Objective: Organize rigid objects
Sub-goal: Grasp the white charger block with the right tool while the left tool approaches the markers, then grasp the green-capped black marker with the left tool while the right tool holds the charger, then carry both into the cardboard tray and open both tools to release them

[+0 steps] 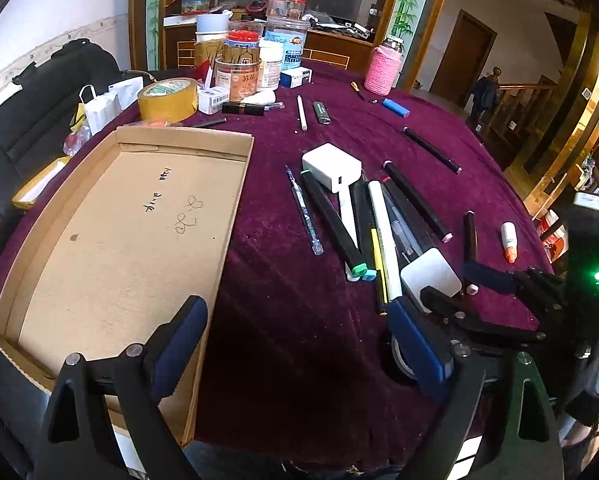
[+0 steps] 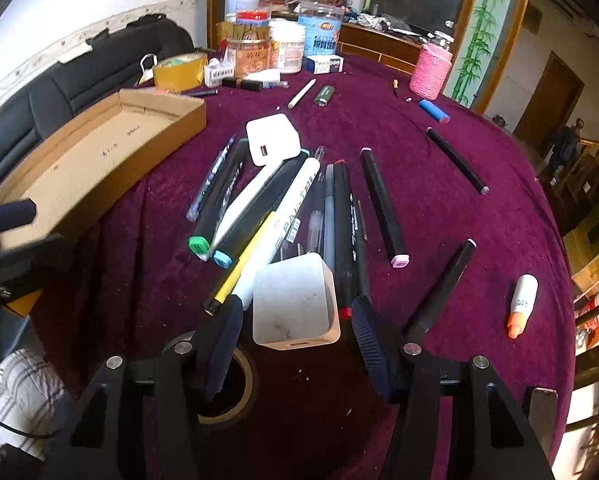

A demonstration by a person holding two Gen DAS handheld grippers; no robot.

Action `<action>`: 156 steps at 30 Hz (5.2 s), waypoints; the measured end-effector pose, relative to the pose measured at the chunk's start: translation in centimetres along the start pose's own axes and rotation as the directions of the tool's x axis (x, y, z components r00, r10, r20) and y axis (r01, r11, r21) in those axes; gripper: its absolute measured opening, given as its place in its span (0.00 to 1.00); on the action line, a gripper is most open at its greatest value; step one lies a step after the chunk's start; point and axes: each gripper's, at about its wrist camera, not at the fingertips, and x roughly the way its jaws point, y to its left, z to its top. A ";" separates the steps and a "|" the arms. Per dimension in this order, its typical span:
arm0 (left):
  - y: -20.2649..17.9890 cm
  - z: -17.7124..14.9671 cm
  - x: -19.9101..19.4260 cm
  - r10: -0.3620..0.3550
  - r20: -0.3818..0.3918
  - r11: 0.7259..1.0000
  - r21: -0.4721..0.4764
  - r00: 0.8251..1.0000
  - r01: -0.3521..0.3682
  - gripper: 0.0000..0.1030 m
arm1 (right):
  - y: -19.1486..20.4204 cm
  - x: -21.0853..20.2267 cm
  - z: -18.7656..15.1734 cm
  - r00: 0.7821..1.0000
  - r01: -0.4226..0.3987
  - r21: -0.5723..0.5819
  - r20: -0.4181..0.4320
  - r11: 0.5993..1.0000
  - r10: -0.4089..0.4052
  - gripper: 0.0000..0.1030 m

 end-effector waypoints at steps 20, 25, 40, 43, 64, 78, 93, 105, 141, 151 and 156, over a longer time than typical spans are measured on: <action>-1.7 -0.7 -1.5 0.026 -0.074 0.999 0.049 0.997 -0.022 0.89 | -1.6 -1.8 -1.2 0.998 -0.058 0.144 0.046 0.988 0.052 0.59; -1.6 -0.7 -1.3 0.019 -0.069 0.999 0.051 0.997 -0.015 0.89 | -1.4 -2.0 -1.2 0.993 -0.107 0.149 0.056 0.983 0.099 0.59; -2.3 -1.0 -4.6 0.004 -0.079 0.999 0.045 0.997 0.000 0.89 | -1.8 -4.8 -2.0 0.985 -0.170 0.199 0.047 0.965 0.164 0.59; -2.5 -1.4 -5.3 0.007 -0.098 0.999 0.043 0.995 -0.003 0.89 | -2.0 -5.6 -2.8 0.986 -0.167 0.220 0.053 0.961 0.160 0.59; -3.8 1.0 -3.4 0.031 -0.100 0.999 0.048 0.995 -0.026 0.89 | -2.6 -5.8 -1.9 0.978 -0.201 0.186 0.086 0.962 0.188 0.59; -2.5 3.5 3.1 -0.008 -0.194 1.000 0.023 0.981 0.013 0.71 | -2.4 -0.6 -0.4 0.985 -0.170 0.138 0.002 0.976 0.171 0.59; -1.6 4.8 8.7 0.013 -0.270 1.000 0.016 0.963 -0.009 0.52 | -0.2 3.1 -0.1 0.997 -0.020 -0.029 -0.079 0.999 0.017 0.51; -3.4 7.1 11.4 0.045 -0.279 0.997 0.068 0.959 -0.028 0.40 | -3.0 2.7 -0.6 0.984 -0.167 0.119 -0.038 0.979 0.173 0.51; -1.0 6.2 10.3 -0.033 -0.263 0.999 -0.033 0.964 0.026 0.15 | -5.0 1.1 -1.2 0.957 -0.284 0.251 0.020 0.926 0.288 0.51; 3.1 4.4 2.7 -0.145 -0.142 0.982 -0.144 0.979 0.124 0.15 | -2.5 0.3 0.0 0.921 -0.384 0.272 0.048 0.882 0.386 0.51; 7.5 3.9 0.5 -0.130 -0.110 0.969 -0.226 0.985 0.103 0.15 | 1.1 -0.6 1.8 0.875 -0.481 0.224 0.066 0.847 0.480 0.51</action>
